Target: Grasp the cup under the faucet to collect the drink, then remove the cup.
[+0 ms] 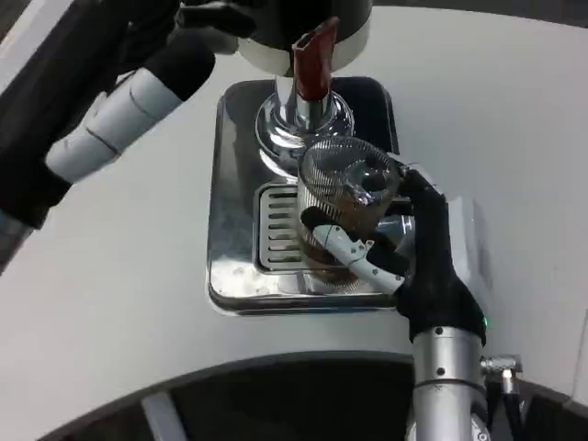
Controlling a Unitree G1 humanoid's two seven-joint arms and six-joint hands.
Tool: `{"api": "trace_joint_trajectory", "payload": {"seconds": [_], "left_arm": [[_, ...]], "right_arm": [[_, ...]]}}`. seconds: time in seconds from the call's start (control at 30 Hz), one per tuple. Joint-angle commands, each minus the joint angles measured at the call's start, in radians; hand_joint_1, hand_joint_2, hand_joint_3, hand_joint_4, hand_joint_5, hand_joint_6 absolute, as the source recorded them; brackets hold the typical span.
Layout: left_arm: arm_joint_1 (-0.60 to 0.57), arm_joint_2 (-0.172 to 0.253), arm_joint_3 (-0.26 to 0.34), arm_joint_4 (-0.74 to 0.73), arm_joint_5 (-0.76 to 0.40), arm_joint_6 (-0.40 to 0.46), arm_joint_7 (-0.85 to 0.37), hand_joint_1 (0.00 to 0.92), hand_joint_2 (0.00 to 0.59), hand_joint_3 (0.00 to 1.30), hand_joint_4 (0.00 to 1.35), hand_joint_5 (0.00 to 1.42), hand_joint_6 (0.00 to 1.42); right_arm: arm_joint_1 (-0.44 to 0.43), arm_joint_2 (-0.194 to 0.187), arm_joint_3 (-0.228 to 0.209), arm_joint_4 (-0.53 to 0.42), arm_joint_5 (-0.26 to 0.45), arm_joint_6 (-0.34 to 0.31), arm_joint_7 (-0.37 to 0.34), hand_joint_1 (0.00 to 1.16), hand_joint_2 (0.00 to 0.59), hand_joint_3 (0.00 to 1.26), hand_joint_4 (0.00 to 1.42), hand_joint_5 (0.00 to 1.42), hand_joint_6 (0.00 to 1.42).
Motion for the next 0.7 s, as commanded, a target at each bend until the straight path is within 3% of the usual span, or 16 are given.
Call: {"api": "trace_joint_trajectory", "payload": {"seconds": [0.03,0.4,0.7], "left_arm": [[0.073,0.019,0.037,-0.022,-0.027,-0.008,-0.011,0.000,0.112,0.22,0.28,0.34,0.37],[0.178,0.028,0.099,-0.033,-0.053,-0.032,-0.005,0.000,0.117,0.23,0.28,0.34,0.37],[0.306,-0.008,0.149,-0.065,-0.047,-0.035,0.020,0.000,0.119,0.23,0.29,0.34,0.38]], "right_arm": [[0.031,-0.015,0.002,-0.050,-0.002,-0.070,0.000,0.79,0.246,0.72,0.89,1.14,1.31],[0.059,-0.046,-0.010,-0.088,0.008,-0.111,0.025,0.80,0.250,0.77,0.94,1.20,1.37],[0.083,-0.078,-0.023,-0.118,0.013,-0.152,0.058,0.80,0.250,0.81,0.98,1.25,1.42]]}}
